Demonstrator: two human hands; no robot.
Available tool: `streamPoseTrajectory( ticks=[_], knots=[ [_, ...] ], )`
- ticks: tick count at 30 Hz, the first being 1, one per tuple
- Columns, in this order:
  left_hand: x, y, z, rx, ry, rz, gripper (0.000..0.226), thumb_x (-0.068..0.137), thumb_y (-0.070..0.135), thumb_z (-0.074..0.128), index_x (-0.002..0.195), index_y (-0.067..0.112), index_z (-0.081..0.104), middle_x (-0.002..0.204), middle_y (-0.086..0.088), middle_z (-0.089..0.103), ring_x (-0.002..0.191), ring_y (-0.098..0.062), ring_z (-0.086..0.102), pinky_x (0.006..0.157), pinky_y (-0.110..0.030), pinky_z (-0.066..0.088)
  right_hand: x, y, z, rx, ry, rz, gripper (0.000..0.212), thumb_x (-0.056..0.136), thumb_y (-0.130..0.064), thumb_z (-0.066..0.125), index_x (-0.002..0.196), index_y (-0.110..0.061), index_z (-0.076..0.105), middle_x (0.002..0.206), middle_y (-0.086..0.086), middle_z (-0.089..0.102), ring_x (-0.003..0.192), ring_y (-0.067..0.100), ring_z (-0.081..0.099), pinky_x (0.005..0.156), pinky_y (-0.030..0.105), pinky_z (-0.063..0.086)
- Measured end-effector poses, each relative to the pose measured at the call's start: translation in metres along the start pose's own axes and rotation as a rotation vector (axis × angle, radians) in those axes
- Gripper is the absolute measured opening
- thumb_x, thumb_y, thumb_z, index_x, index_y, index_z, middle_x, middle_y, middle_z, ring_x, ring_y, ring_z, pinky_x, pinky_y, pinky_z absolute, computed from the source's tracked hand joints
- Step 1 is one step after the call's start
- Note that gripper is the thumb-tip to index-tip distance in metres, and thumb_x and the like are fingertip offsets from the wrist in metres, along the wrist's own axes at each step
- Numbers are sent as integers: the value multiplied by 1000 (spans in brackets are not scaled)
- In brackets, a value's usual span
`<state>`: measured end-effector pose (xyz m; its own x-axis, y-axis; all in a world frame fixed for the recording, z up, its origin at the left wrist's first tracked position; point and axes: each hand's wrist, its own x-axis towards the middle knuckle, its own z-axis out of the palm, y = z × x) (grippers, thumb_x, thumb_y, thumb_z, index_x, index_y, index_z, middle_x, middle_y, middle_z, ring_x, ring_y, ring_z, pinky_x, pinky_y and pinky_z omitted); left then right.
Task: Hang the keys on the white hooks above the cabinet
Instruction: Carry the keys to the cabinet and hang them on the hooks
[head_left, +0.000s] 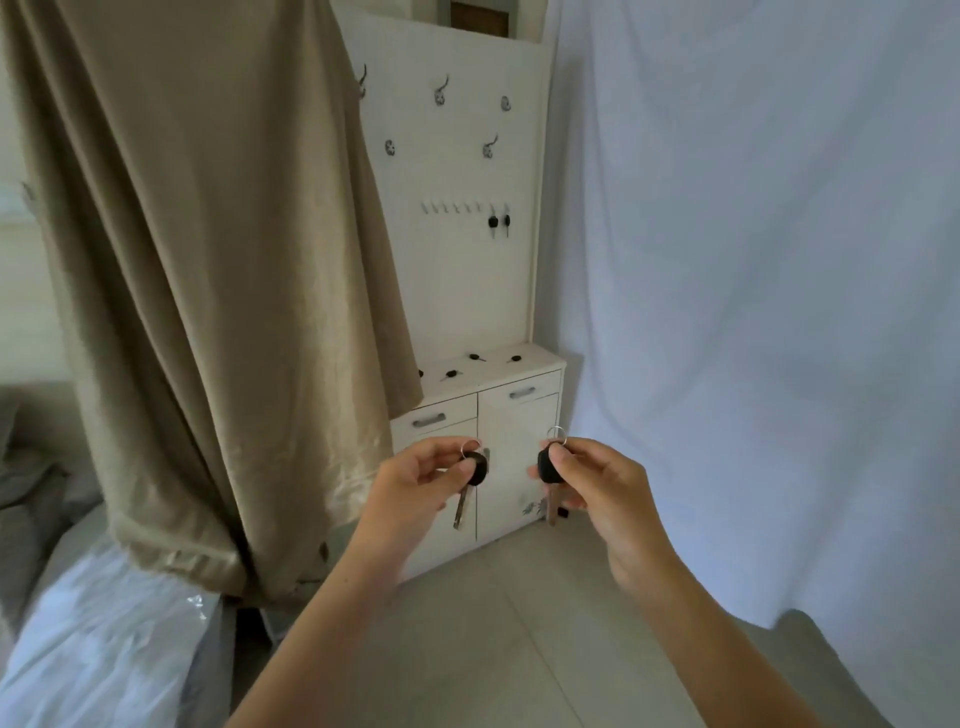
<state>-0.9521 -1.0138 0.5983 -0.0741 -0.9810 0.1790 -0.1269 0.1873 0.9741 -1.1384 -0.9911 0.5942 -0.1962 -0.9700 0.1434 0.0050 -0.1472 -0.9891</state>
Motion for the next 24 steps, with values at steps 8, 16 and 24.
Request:
streamPoseTrajectory(
  ticks=[8, 16, 24],
  knots=[
    [136, -16, 44, -26, 52, -18, 19, 88, 8, 63, 96, 24, 70, 79, 7, 75, 63, 3, 61, 62, -22, 41, 153, 19, -27, -8, -85, -11, 11, 90, -21, 62, 96, -18, 70, 82, 3, 77, 74, 12, 68, 73, 34, 47],
    [301, -39, 65, -40, 73, 27, 19, 89, 9, 63, 101, 22, 70, 94, -5, 75, 84, -16, 65, 64, -21, 43, 315, 35, -26, -30, -95, -25, 11, 90, -20, 61, 96, -16, 70, 83, 2, 77, 69, 9, 68, 68, 26, 46],
    [448, -46, 83, -13, 61, 59, 21, 89, 11, 63, 97, 29, 68, 87, 5, 74, 66, 4, 62, 54, -5, 41, 458, 42, -23, -10, -89, -50, 13, 91, -20, 61, 98, -13, 69, 82, 3, 77, 69, 7, 69, 59, 18, 48]
  ],
)
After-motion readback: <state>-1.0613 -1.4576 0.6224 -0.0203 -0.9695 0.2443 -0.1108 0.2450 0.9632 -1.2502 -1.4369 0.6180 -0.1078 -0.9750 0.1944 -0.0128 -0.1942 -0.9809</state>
